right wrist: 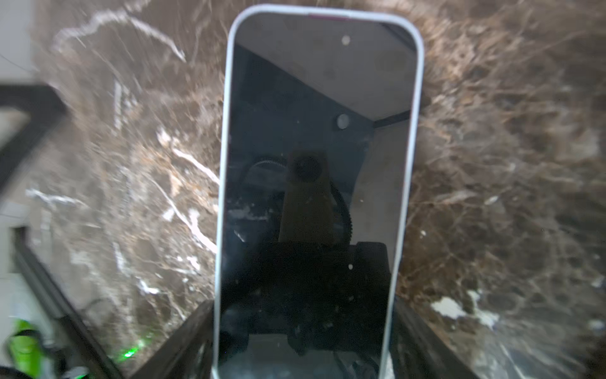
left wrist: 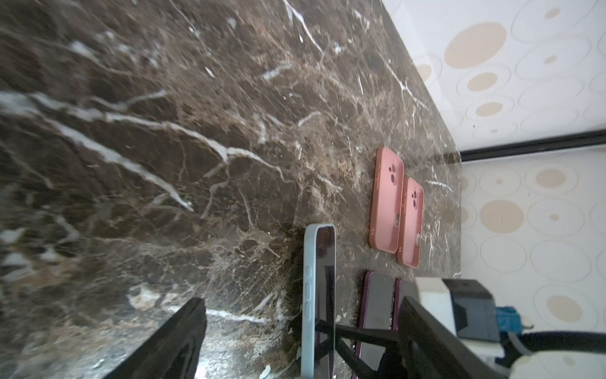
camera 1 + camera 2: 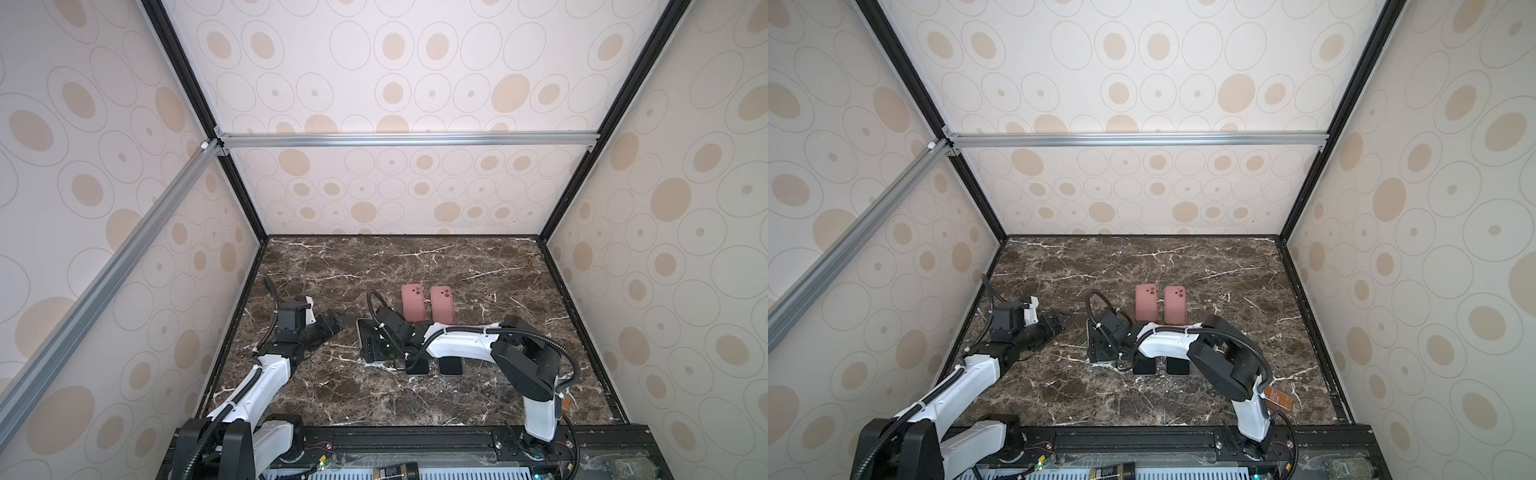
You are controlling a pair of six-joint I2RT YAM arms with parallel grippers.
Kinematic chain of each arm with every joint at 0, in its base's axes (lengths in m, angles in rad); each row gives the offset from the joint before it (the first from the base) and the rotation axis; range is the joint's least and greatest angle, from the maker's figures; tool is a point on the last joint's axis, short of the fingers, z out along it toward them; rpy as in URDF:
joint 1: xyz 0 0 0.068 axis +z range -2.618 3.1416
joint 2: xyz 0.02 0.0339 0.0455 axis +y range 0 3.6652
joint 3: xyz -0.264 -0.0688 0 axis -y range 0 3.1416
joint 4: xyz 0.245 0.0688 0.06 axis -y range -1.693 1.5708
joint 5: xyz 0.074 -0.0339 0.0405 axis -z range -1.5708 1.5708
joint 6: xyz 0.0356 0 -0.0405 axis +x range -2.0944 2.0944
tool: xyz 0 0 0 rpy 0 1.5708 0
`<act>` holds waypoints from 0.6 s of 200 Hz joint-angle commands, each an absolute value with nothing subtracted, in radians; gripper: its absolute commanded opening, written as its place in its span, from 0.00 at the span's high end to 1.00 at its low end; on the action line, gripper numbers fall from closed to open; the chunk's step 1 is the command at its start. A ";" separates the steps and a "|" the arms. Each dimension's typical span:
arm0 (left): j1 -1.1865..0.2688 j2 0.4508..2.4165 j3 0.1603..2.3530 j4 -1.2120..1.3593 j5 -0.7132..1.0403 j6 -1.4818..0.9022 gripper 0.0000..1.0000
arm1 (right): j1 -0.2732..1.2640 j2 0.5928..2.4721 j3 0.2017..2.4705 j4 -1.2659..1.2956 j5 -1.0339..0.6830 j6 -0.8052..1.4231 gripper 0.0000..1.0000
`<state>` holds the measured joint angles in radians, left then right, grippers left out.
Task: Take the phone out of the phone case
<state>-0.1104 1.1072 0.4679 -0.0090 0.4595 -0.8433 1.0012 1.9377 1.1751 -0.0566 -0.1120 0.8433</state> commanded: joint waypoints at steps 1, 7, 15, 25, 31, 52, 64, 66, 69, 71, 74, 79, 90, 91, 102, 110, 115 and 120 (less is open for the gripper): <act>-0.172 1.155 0.457 0.103 0.441 -0.920 0.13 | 0.982 1.950 1.091 0.072 -0.196 0.948 0.31; -0.187 1.170 0.457 0.118 0.441 -0.925 0.14 | 0.977 1.948 1.081 0.090 -0.204 0.952 0.31; -0.204 1.190 0.457 0.138 0.439 -0.933 0.15 | 0.975 1.948 1.072 0.098 -0.209 0.954 0.31; -0.218 1.212 0.457 0.161 0.438 -0.941 0.18 | 0.974 1.945 1.066 0.099 -0.207 0.953 0.31; -0.222 1.226 0.457 0.172 0.437 -0.945 0.20 | 0.973 1.944 1.063 0.098 -0.206 0.951 0.31; -0.232 1.275 0.457 0.216 0.449 -0.953 0.27 | 0.972 1.940 1.055 0.098 -0.202 0.951 0.31; -0.240 1.303 0.459 0.235 0.460 -0.957 0.31 | 0.973 1.939 1.051 0.101 -0.202 0.954 0.31; -0.242 1.306 0.458 0.239 0.462 -0.958 0.31 | 0.972 1.938 1.051 0.101 -0.202 0.955 0.31; -0.243 1.312 0.457 0.243 0.464 -0.959 0.32 | 0.971 1.937 1.050 0.101 -0.202 0.955 0.31; -0.245 1.316 0.457 0.246 0.465 -0.961 0.33 | 0.972 1.937 1.049 0.102 -0.201 0.954 0.31; -0.247 1.320 0.457 0.251 0.465 -0.962 0.34 | 0.971 1.937 1.049 0.103 -0.200 0.954 0.31; -0.250 1.328 0.456 0.257 0.465 -0.965 0.35 | 0.970 1.936 1.049 0.104 -0.199 0.955 0.31; -0.259 1.344 0.455 0.265 0.465 -0.965 0.40 | 0.969 1.936 1.044 0.108 -0.198 0.957 0.31; -0.260 1.345 0.454 0.265 0.465 -0.965 0.40 | 0.969 1.936 1.044 0.109 -0.198 0.958 0.31; -0.267 1.359 0.453 0.275 0.465 -0.968 0.44 | 0.968 1.937 1.041 0.115 -0.199 0.960 0.31; -0.269 1.368 0.451 0.275 0.491 -0.969 0.47 | 0.966 1.939 1.037 0.121 -0.201 0.963 0.31; -0.273 1.374 0.450 0.275 0.496 -0.971 0.49 | 0.966 1.939 1.037 0.124 -0.201 0.964 0.31; -0.276 1.379 0.449 0.299 0.498 -0.972 0.51 | 0.966 1.940 1.035 0.125 -0.202 0.965 0.31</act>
